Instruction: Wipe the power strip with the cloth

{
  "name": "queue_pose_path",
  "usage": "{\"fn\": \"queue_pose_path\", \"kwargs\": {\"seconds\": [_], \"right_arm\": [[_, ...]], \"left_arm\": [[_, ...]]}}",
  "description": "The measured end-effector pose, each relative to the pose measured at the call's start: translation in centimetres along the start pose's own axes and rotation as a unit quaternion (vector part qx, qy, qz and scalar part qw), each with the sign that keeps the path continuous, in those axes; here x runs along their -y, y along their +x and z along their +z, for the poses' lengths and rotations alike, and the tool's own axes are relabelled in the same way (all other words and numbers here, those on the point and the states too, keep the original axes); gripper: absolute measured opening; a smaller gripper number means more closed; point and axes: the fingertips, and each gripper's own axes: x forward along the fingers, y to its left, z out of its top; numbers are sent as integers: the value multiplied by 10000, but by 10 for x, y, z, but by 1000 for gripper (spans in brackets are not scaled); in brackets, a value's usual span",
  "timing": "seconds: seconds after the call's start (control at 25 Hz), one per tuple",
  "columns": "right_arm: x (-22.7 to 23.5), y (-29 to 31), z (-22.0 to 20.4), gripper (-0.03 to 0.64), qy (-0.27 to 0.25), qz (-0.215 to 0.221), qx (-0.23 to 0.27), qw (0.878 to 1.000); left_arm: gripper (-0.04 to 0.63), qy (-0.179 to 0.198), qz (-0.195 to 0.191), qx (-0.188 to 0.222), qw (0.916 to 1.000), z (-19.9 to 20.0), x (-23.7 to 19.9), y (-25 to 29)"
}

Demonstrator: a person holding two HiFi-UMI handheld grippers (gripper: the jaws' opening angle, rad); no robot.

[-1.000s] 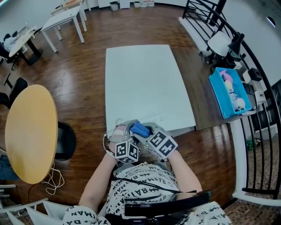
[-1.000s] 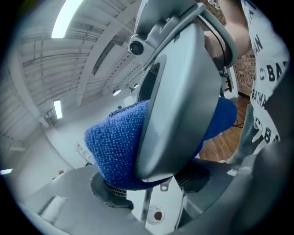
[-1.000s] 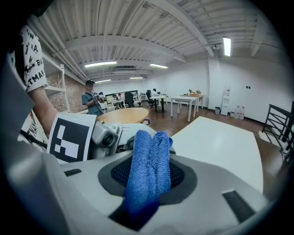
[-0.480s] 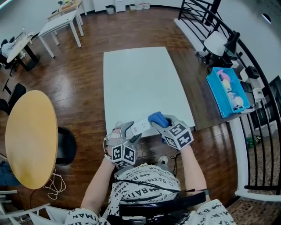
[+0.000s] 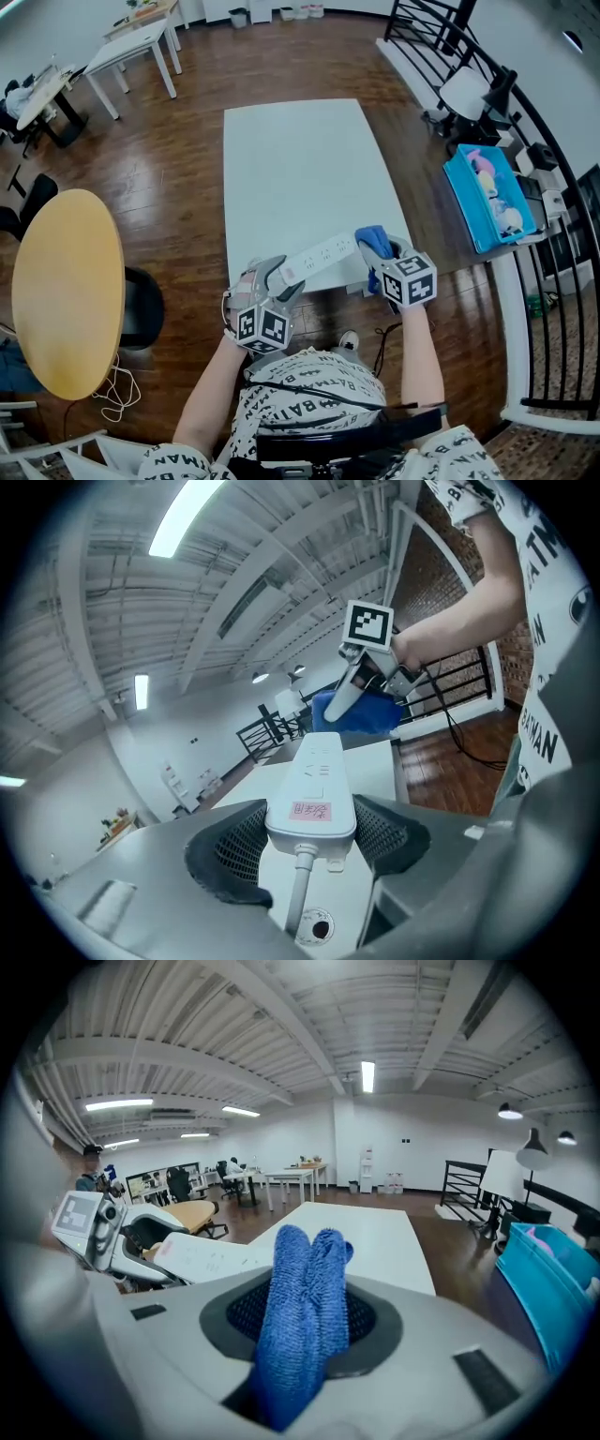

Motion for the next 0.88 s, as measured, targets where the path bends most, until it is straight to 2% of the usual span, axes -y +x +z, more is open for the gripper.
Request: {"fn": "queue_pose_path", "kwargs": {"seconds": [0.12, 0.28, 0.56, 0.68, 0.88], "right_arm": [[-20, -6, 5, 133, 67, 122, 182, 9997], [-67, 2, 3, 133, 49, 578, 193, 9981], [-132, 26, -1, 133, -84, 1264, 80, 9919], [-129, 26, -1, 133, -112, 1263, 63, 9919], [-93, 21, -3, 132, -88, 950, 24, 9954]], "left_arm": [[288, -284, 201, -109, 9993, -6, -13, 3], [288, -626, 451, -165, 9969, -6, -29, 11], [288, -1085, 592, -187, 9922, -3, -32, 17], [288, -1041, 556, -126, 9929, -3, -30, 11], [288, -688, 386, 32, 9969, 0, -26, -3]]}}
